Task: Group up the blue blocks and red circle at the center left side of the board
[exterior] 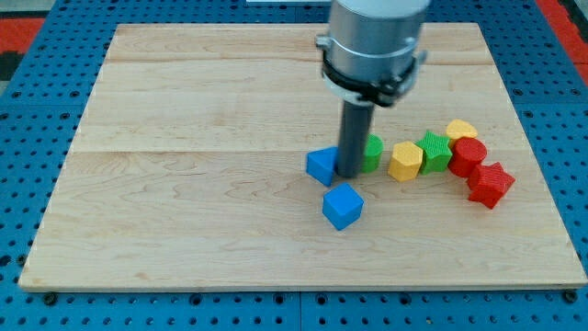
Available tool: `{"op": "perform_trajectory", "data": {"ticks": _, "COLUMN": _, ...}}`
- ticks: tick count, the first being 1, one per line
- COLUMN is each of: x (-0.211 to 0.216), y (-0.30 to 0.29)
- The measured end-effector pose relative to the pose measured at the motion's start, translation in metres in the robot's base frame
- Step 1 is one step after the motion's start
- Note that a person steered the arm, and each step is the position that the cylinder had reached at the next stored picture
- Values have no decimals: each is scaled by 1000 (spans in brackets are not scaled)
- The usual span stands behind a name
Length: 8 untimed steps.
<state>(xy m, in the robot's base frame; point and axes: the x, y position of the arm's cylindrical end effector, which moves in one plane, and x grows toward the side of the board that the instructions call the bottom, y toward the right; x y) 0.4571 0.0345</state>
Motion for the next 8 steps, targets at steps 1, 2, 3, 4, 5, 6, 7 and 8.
{"op": "perform_trajectory", "data": {"ticks": 1, "x": -38, "y": -74}}
{"op": "perform_trajectory", "data": {"ticks": 2, "x": -21, "y": -45}}
{"op": "perform_trajectory", "data": {"ticks": 3, "x": 11, "y": -13}}
{"op": "perform_trajectory", "data": {"ticks": 4, "x": 16, "y": -39}}
{"op": "perform_trajectory", "data": {"ticks": 5, "x": 16, "y": -80}}
{"op": "perform_trajectory", "data": {"ticks": 6, "x": 17, "y": -50}}
{"op": "perform_trajectory", "data": {"ticks": 7, "x": 17, "y": 17}}
{"op": "perform_trajectory", "data": {"ticks": 8, "x": 19, "y": 54}}
